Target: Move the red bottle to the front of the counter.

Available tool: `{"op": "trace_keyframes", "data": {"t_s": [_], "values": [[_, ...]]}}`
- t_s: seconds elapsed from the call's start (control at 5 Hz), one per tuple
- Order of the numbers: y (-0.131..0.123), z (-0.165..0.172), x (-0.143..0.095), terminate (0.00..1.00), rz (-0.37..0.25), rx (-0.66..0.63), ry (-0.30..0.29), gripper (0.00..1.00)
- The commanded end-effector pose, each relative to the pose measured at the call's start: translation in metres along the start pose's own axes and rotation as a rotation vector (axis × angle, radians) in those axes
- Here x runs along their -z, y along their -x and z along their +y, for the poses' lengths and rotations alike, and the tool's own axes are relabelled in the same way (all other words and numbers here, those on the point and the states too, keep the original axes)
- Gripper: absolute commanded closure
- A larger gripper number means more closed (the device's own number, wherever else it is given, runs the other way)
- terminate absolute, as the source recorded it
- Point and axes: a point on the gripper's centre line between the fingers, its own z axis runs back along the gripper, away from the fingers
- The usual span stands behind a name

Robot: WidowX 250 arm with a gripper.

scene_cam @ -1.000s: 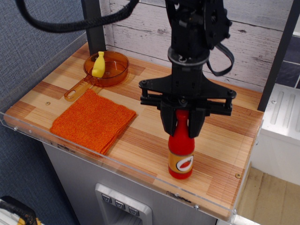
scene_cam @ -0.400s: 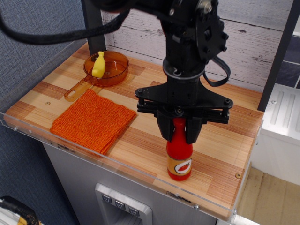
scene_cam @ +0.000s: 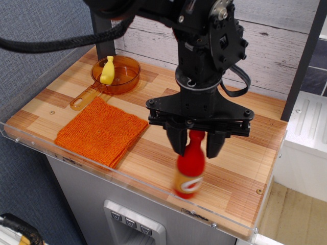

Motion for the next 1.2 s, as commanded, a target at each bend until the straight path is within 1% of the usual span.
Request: {"op": "trace_keyframes", "data": {"t_s": [0.0, 0.4, 0.6, 0.8, 1.0], "values": [[-0.006, 0.001, -0.011, 0.0, -0.023, -0.008, 0.021, 0.0], [-0.01, 0.009, -0.021, 0.0, -0.051, -0.028, 0.027, 0.0], [-0.013, 0.015, -0.027, 0.0, -0.052, -0.038, 0.016, 0.0], [-0.021, 0.021, -0.033, 0.0, -0.07, -0.034, 0.015, 0.0], [-0.036, 0.02, -0.047, 0.0, -0.098, -0.07, 0.036, 0.0]]}}
